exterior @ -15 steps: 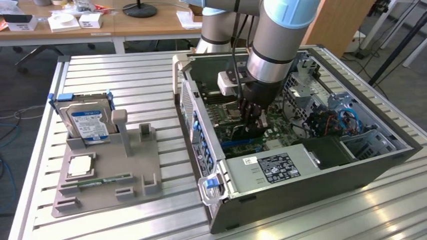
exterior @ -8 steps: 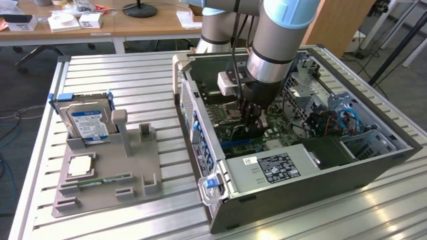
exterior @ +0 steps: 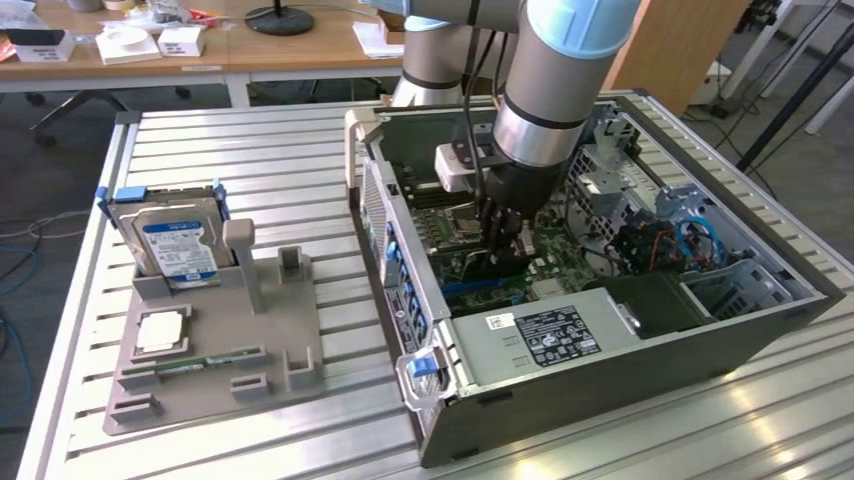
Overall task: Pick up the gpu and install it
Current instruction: 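Insert the gpu into the slot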
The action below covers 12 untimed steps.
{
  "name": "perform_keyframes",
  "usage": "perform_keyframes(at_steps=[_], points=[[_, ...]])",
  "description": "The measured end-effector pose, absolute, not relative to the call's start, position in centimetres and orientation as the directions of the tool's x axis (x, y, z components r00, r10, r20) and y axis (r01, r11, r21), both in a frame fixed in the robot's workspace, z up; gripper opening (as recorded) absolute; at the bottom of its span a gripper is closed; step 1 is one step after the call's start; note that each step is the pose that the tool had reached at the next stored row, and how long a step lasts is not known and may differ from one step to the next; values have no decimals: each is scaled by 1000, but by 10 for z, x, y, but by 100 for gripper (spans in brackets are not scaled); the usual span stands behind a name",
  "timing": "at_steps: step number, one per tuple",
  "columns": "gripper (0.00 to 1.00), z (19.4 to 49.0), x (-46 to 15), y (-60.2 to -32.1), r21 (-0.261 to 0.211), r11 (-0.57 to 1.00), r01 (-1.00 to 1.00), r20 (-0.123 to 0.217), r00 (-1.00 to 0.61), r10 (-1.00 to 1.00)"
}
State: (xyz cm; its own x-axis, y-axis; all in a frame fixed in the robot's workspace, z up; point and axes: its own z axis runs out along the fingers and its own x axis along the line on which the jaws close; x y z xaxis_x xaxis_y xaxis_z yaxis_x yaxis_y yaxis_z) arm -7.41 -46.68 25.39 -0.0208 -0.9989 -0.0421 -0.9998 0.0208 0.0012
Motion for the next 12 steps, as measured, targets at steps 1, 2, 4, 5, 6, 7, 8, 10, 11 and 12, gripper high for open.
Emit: perform_keyframes(at_steps=[1,2,4,5,6,7,8,10,11,12], points=[[26,254,-74,-467,1,21,-1000,-42,-21,-999],[26,254,-74,-467,1,21,-1000,-42,-21,-999],[26,254,-74,-467,1,20,-1000,-42,-20,-999],[26,254,-74,-467,1,19,-1000,-42,-19,-999],[26,254,-74,-467,1,17,-1000,-42,-17,-999],[26,254,-74,-467,1,14,-1000,-42,-14,-999],[26,254,-74,-467,1,11,-1000,-42,-11,-999],[26,254,-74,-467,1,6,-1000,-42,-6,-999],[26,254,-74,-467,1,4,-1000,-42,-4,-999],[26,254,-74,-467,1,2,-1000,-42,-2,-999]])
